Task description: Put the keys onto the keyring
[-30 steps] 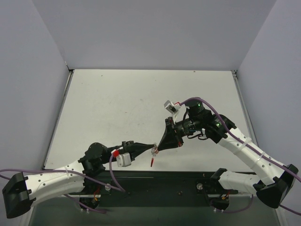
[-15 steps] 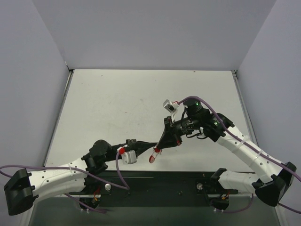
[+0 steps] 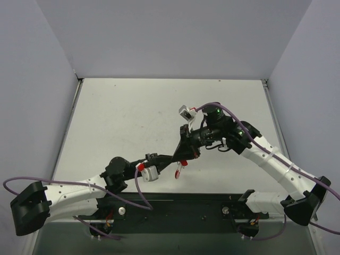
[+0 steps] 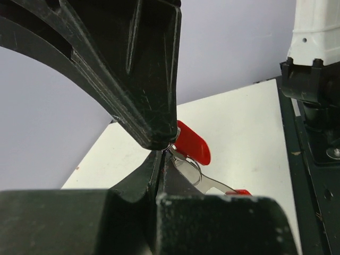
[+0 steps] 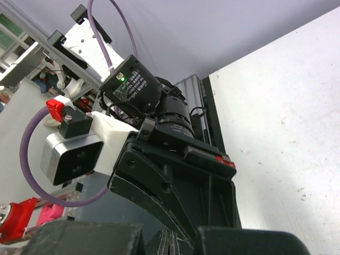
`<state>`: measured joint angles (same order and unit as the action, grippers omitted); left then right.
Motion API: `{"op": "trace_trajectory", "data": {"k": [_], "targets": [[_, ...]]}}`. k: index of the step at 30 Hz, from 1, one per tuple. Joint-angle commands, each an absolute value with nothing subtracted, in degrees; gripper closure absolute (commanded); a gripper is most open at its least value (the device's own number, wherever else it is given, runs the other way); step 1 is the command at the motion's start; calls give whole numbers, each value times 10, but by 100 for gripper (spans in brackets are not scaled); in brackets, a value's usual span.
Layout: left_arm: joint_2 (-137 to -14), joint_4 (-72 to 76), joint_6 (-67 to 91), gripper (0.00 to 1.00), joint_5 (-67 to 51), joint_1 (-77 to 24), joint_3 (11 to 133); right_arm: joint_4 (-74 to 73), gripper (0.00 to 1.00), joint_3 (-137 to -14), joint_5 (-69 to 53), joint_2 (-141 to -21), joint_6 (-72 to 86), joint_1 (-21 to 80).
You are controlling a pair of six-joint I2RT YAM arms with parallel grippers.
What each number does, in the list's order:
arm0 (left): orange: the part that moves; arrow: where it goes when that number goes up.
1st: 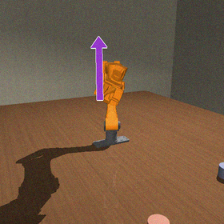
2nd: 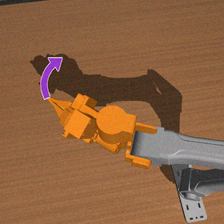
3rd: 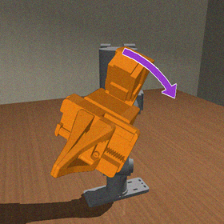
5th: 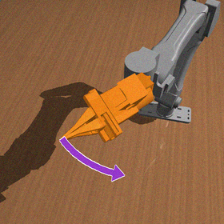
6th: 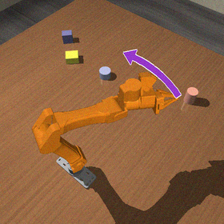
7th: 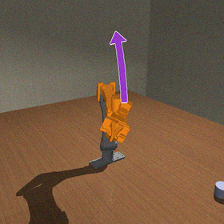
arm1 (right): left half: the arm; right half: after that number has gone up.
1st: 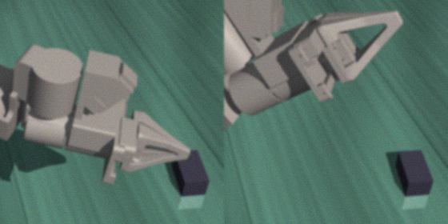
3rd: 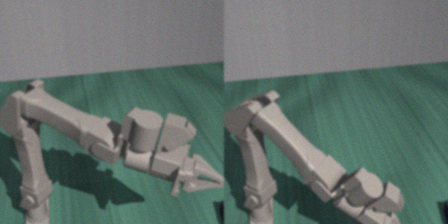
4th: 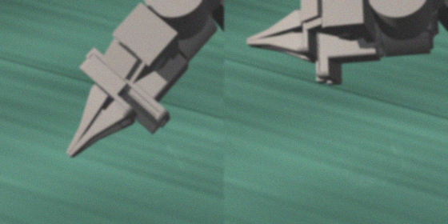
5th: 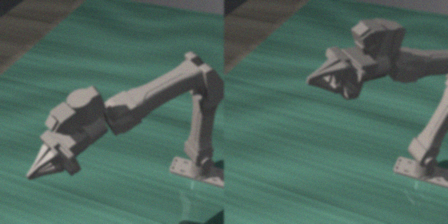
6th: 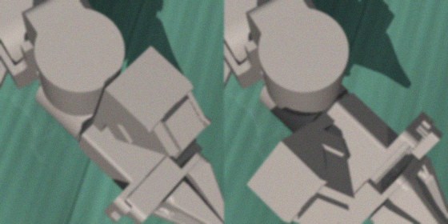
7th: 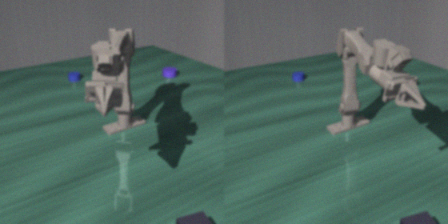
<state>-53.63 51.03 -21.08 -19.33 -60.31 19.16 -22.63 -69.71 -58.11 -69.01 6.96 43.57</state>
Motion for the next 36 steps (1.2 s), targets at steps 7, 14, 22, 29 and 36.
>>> {"op": "trace_trajectory", "data": {"k": [7,14,22,29,36], "targets": [[-627,793,-192,100,-148,-606,188,-271,100,-762,-535,-701,29,448],[-679,919,-179,100,-138,-605,175,-270,72,-820,-490,-669,24,448],[-678,925,-177,100,-169,-598,195,-269,38,-849,-411,-621,5,445],[-640,952,-107,100,-253,-565,197,-271,28,-818,-435,-594,-34,384],[-572,953,-64,100,-276,-554,209,-269,28,-814,-473,-597,-48,371]]}}
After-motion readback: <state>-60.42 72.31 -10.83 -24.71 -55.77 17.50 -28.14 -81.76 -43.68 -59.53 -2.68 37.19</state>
